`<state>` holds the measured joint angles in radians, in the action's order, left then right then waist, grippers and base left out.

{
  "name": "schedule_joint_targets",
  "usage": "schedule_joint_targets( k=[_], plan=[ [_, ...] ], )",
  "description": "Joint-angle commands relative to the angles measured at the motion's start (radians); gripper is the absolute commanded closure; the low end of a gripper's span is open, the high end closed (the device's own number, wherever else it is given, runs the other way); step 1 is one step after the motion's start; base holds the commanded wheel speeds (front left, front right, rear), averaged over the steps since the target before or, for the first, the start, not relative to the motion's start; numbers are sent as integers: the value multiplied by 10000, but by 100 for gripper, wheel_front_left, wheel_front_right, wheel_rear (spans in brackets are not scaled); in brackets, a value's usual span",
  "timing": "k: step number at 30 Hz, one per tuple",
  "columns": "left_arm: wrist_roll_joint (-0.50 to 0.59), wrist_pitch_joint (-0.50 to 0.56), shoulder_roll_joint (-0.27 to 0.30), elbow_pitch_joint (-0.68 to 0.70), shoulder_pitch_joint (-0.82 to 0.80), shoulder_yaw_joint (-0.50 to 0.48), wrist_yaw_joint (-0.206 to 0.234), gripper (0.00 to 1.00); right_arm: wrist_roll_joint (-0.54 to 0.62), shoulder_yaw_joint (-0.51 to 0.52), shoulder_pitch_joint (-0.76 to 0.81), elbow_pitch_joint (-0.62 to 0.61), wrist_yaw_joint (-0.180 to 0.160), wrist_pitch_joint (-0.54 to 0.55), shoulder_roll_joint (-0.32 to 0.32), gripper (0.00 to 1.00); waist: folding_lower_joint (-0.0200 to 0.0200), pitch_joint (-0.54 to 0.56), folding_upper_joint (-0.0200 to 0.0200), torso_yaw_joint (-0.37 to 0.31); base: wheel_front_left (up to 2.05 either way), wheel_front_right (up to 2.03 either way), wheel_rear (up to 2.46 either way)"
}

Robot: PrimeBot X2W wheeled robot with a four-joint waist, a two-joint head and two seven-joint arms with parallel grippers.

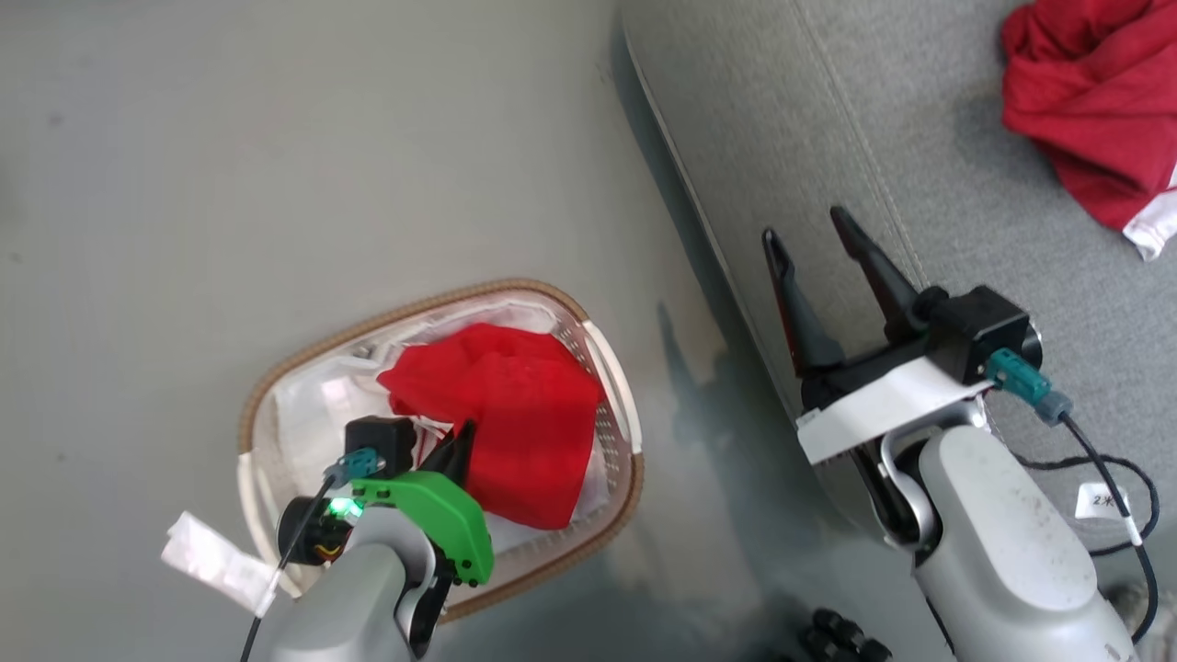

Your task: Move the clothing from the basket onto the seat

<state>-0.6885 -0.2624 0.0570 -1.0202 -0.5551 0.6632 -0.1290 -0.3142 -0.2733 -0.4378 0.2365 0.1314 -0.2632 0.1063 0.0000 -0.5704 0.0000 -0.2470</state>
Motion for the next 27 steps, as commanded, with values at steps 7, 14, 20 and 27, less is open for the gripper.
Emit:
schedule_joint_targets(
  k=[7, 14, 20, 27],
  plan=[
    [1237, -33, 442, 2076, 1292, -1552, 71, 100, 53, -210, 968, 472, -14, -20, 5, 0, 0, 2558, 0, 1500, 0, 0, 0],
    [2806, -35, 279, 4746, 2222, -2879, 48, 100, 38, -163, 1660, 822, -14, -20, -8, 0, 0, 3441, 0, 2057, 0, 0, 0],
    [3368, -32, 49, 6467, 2604, -3217, -17, 100, 37, -254, 2356, 1137, -14, -20, 5, 0, 0, 4290, 0, 2366, 0, 0, 0],
    [3345, -33, -34, 7768, 2368, -3191, -32, 100, 105, -1214, 2774, 1371, -14, -20, -18, 0, 0, 4921, 0, 2501, 0, 0, 0]
  ],
)
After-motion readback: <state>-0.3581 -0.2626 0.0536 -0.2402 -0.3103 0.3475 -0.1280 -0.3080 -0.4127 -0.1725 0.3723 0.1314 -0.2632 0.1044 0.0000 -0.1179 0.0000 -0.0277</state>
